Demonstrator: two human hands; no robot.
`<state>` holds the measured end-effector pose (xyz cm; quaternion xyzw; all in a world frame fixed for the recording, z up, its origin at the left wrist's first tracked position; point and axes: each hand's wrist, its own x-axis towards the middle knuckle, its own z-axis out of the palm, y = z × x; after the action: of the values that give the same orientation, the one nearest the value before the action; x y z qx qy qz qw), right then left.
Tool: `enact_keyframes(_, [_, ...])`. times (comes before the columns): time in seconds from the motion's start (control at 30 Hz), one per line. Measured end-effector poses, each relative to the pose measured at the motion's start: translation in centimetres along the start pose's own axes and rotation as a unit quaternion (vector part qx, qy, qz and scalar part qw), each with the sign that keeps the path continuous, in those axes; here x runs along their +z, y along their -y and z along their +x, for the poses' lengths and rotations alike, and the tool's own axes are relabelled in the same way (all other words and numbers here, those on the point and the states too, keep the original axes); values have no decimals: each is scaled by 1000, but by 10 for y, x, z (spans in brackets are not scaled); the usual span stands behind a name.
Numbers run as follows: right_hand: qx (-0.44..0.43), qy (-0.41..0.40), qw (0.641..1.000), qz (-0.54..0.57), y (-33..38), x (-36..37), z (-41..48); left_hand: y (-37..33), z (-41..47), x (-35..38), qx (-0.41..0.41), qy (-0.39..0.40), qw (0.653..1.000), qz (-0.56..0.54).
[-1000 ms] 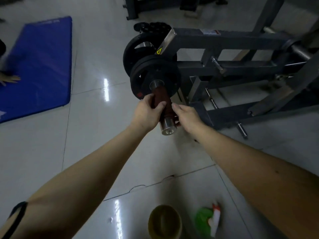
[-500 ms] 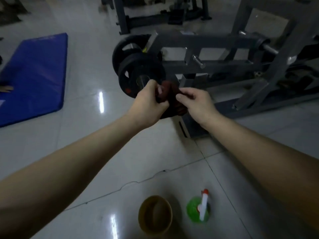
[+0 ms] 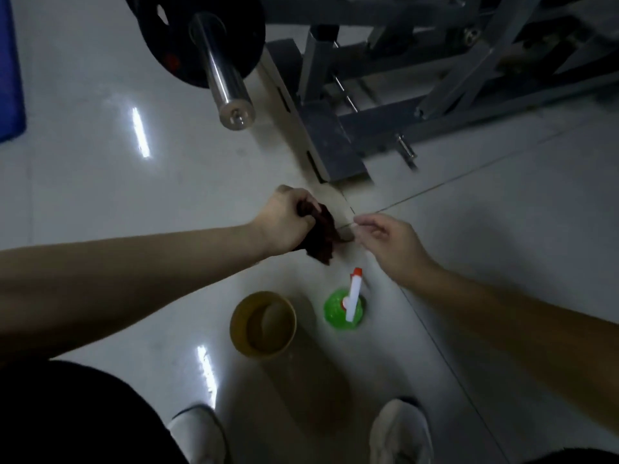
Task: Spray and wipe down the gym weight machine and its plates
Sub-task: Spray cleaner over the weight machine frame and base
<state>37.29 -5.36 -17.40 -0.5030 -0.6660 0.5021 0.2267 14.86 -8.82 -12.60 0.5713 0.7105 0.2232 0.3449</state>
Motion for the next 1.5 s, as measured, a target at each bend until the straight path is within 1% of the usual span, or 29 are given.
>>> enact_keyframes(0.07, [5, 23, 997, -72, -36, 0, -24, 7, 0, 13, -49, 37, 998, -7])
enact_keyframes(0.13, [-4, 59, 989, -133, -66, -4, -41, 11, 1, 21, -66, 59, 996, 1])
enact_keyframes(0.23, [-33, 115, 972, -204, -86, -3, -56, 16, 2, 30, -39, 78, 996, 24])
enact_keyframes(0.33, [-45, 126, 961, -244, -90, 9, -65, 19, -1, 42, 24, 123, 989, 72])
enact_keyframes(0.43, [-16, 105, 966, -235, -89, 28, -66, 15, -6, 57, 40, 176, 975, 133])
enact_keyframes(0.5, [-13, 76, 973, -216, -93, 41, -61, 13, -13, 69, 16, 212, 966, 148])
enact_keyframes(0.57, [0, 62, 983, -171, -97, 49, -56, 9, -21, 82, -16, 242, 957, 158])
enact_keyframes(0.67, [43, 88, 991, -92, -92, 52, -56, 9, -26, 97, -18, 260, 946, 191])
enact_keyframes(0.73, [48, 93, 992, -67, -94, 51, -56, 11, -26, 100, -42, 244, 954, 170])
enact_keyframes(0.87, [45, 81, 993, -76, -85, 45, -53, 13, -21, 101, -78, 197, 973, 94])
enact_keyframes(0.97, [22, 54, 994, -97, -58, 28, -46, 6, -13, 90, -102, 161, 982, -18])
enact_keyframes(1.03, [-7, 22, 996, -86, -37, 9, -33, -3, -8, 74, -75, 125, 987, -73])
enact_keyframes(1.13, [-31, -78, 991, -101, 2, -19, -3, -22, -6, 36, -10, 79, 993, -90])
enact_keyframes(1.2, [-58, -125, 990, -31, 40, -35, 19, -40, -7, 6, 15, 47, 994, -96])
enact_keyframes(1.23, [-73, -135, 988, 1, 65, -43, 29, -50, -8, -8, 20, 38, 995, -88])
enact_keyframes(1.37, [-111, -111, 983, 91, 157, -53, 57, -74, -11, -47, 16, 25, 997, -69])
enact_keyframes(1.43, [-122, -85, 985, 92, 187, -49, 71, -76, -11, -58, 15, -4, 994, -112])
enact_keyframes(1.5, [-137, -65, 986, 63, 206, -43, 81, -72, -11, -63, 3, -15, 987, -162])
